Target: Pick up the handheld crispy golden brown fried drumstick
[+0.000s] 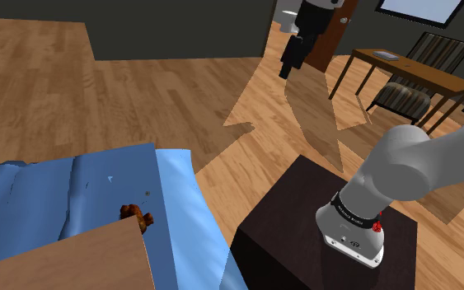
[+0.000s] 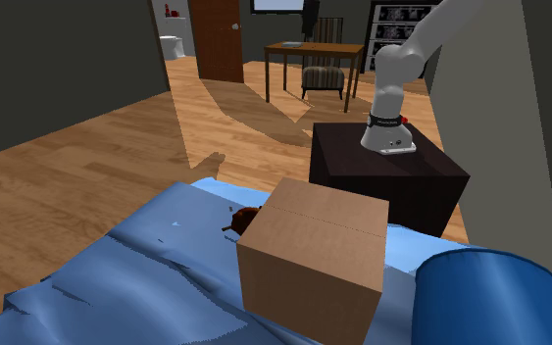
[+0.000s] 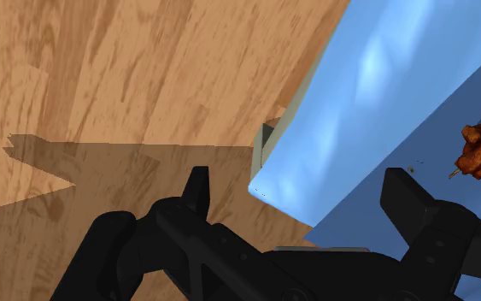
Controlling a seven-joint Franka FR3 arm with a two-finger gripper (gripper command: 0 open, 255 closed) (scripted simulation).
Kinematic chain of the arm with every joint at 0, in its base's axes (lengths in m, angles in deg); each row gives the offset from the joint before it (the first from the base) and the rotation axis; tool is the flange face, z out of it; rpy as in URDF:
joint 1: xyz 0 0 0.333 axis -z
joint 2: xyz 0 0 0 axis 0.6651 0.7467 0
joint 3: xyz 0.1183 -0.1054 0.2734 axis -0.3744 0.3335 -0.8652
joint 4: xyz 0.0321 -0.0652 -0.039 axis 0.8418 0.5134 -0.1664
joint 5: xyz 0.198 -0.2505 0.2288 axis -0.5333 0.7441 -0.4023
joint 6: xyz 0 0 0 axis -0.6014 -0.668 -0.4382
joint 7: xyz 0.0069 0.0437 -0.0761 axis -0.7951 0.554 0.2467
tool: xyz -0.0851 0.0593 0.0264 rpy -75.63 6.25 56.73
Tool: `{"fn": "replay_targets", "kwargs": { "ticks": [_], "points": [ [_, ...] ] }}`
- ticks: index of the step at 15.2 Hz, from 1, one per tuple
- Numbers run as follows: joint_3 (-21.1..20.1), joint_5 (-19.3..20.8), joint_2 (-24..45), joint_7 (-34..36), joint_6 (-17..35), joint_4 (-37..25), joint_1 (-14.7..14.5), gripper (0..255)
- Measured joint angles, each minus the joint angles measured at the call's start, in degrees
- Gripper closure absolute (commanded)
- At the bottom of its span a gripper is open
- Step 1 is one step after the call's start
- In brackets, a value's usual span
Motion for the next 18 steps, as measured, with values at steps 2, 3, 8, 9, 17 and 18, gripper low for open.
{"fn": "replay_targets", "kwargs": {
  "ticks": [2,3,8,9,17,18],
  "points": [
    [-0.4,-0.2,0.4,0.4,0.4,0.1,-0.1,0],
    [-0.9,-0.5,1.2,1.0,1.2,0.4,-0.3,0],
    [-5.5,-2.4,7.8,6.1,5.9,0.4,-1.5,0],
    [-6.5,-2.7,9.8,7.2,7.4,0.2,-1.7,0],
    [-13.7,-3.6,23.7,16.0,16.0,-2.0,-3.0,0],
    [-14.4,-3.3,25.8,17.0,16.8,-2.9,-3.0,0]
  ]
}}
